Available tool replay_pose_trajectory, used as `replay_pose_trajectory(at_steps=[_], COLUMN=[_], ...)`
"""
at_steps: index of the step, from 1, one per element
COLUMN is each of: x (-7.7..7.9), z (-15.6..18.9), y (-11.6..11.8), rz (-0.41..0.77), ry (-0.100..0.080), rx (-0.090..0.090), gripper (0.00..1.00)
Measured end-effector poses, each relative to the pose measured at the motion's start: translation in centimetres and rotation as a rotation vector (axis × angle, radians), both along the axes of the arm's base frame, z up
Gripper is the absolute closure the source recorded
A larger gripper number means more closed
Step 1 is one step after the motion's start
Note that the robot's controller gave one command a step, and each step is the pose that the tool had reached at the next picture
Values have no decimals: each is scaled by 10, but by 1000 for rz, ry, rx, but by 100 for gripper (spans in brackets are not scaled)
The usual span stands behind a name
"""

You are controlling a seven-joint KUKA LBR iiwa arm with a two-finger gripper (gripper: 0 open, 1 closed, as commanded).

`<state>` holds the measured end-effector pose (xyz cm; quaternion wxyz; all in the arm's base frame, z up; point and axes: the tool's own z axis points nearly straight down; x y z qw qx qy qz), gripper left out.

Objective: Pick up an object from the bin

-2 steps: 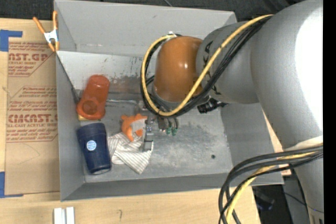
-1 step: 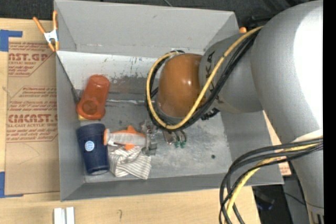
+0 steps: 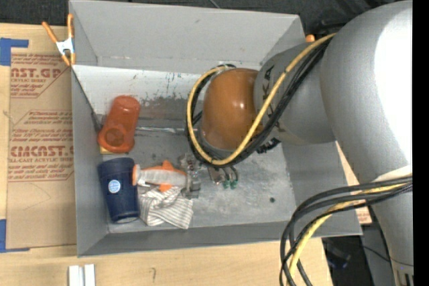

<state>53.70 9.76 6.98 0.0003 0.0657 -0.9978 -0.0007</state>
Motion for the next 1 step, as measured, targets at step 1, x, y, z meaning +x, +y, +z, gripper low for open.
replay_pose_trajectory(at_steps=[1], x=[-1], z=[153], y=[14], rz=[8], ry=[-6], rx=[0], gripper=[100])
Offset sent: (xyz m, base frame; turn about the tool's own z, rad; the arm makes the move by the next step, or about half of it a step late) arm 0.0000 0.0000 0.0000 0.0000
